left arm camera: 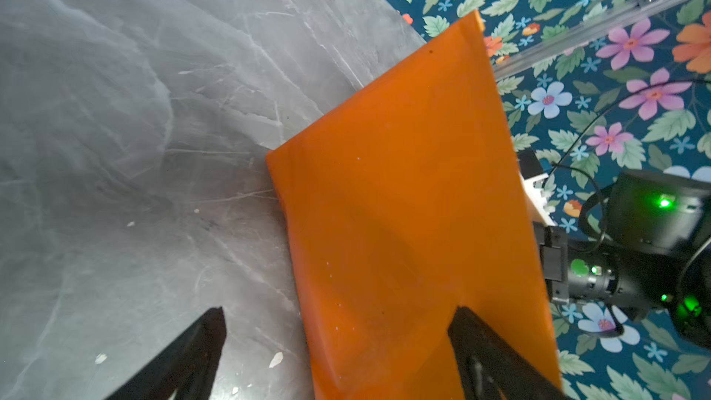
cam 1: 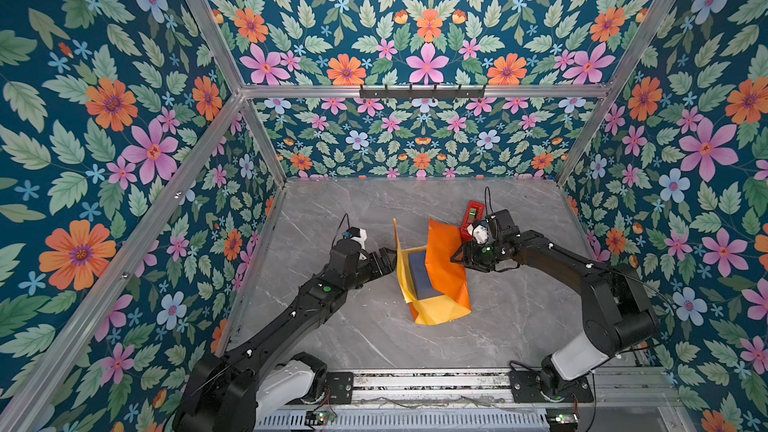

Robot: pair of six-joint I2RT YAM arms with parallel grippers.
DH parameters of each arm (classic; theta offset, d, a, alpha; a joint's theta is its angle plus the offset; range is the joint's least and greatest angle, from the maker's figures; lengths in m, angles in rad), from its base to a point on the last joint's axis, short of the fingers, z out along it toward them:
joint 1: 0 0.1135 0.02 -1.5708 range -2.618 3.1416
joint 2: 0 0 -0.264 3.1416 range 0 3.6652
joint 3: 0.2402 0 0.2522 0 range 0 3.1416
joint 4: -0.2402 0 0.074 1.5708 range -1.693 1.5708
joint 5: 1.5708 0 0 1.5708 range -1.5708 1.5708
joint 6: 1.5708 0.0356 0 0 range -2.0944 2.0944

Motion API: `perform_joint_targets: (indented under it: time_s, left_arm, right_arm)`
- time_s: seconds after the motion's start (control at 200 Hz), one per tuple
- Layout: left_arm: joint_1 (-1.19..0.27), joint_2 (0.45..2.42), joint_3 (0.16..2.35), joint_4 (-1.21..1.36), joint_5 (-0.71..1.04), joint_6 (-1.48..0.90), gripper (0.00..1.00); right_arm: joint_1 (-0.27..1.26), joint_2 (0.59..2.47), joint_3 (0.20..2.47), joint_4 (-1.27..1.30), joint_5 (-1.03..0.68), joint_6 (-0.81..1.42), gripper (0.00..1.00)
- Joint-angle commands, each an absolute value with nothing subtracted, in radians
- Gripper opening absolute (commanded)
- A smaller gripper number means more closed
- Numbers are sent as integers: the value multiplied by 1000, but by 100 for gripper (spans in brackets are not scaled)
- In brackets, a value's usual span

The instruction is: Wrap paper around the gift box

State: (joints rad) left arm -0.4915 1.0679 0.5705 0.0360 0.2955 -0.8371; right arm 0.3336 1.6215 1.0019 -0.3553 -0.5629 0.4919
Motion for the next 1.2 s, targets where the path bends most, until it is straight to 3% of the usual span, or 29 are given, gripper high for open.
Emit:
perform_joint_targets:
  time_s: [0.0,0.25,0.415,0.475,0.64,0.8,0.99,1.195]
  left_arm:
    - [-457,1042,544,100,366,-903,94]
    - [-375,902,511,-6,323,-914,94]
    - [-368,769,608,-323,-87,-773,93]
    - [-367,737,670,-374,-149,-708,92]
    - [-396,813,790,-234,170,-581,83]
    - [-505,1128,872,-110,457,-591,81]
    - [-594,1471,979,-59,567,-624,80]
    - [-602,1632,1037,-22,592,-615,70]
  right_arm:
    - [345,1636,1006,-331,-556,469,61]
    - [369,1642,984,-314,-568,474,61]
    - [377,1632,986,-338,-562,443,61]
    - [379,1628,990,-346,-560,435,61]
    - [391,1624,1008,-367,-551,423,61]
    - [400,1629,1013,-371,-546,421,61]
    - [400,1631,1015,-376,-545,414,61]
    - [401,1634,1023,-379,-550,412,61]
